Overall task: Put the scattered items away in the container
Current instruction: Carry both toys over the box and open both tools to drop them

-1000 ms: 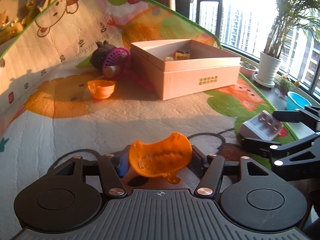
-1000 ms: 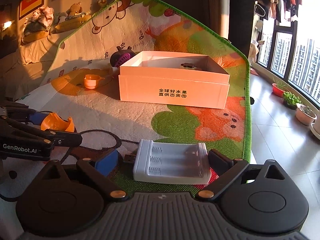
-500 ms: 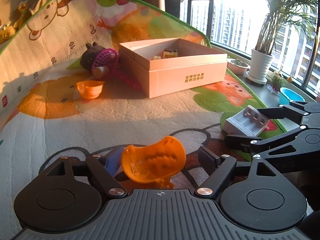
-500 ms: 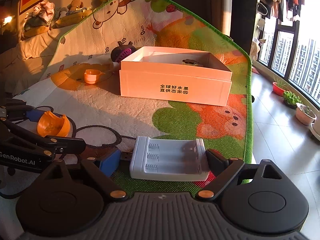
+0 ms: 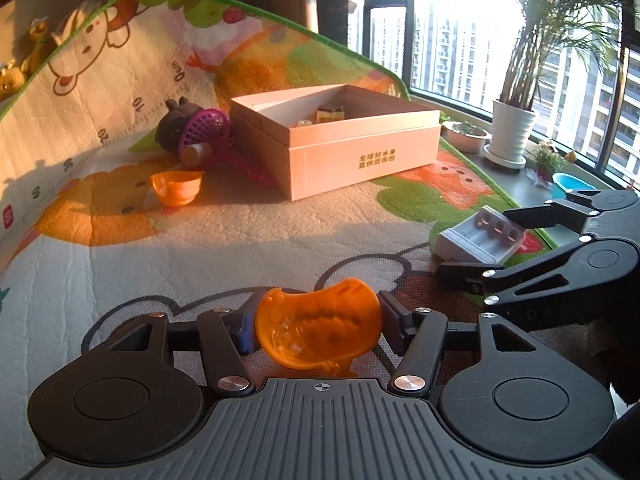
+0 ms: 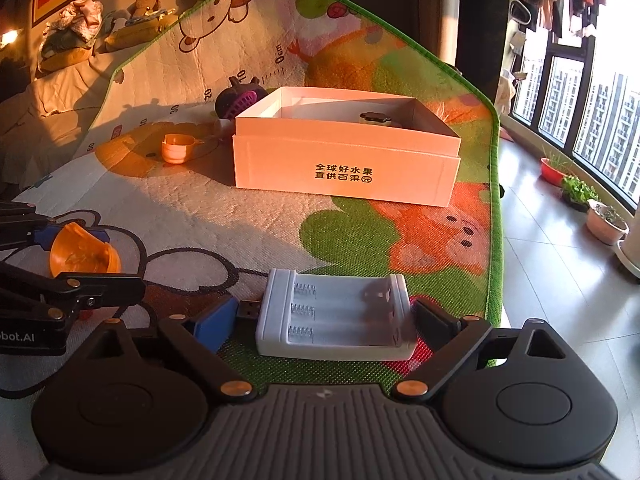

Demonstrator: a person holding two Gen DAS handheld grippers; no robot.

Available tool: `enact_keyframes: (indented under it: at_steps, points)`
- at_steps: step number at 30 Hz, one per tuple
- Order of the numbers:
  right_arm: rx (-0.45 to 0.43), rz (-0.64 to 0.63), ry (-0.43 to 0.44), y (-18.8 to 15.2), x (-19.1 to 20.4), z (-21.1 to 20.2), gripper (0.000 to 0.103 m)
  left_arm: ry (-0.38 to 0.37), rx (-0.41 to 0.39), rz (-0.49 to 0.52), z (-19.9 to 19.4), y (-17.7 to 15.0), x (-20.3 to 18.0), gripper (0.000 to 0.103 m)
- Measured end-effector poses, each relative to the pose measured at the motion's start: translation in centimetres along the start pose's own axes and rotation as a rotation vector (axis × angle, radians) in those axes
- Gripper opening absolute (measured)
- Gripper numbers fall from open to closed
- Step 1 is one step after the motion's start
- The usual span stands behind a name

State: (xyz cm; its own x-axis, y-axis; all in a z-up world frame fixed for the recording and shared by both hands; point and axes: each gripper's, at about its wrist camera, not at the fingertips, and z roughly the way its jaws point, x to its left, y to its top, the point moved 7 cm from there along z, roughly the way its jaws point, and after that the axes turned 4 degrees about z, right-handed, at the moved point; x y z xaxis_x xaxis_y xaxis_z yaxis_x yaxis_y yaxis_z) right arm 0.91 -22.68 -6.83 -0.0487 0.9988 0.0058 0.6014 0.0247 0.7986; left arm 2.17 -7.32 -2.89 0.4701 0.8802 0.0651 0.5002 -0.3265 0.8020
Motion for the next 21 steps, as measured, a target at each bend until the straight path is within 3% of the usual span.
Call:
enact_keyframes:
  at_steps: [12,21]
  points:
    - [0.006,0.016,0.009,-0.1,-0.12,-0.01,0.095,0.021,-0.022,0.021,-0.56,-0.26,-0.54,0.064]
    - [0.019,0.04,0.012,-0.21,-0.29,-0.36,0.091,-0.012,-0.018,0.025,-0.39,-0.45,-0.56,0.064]
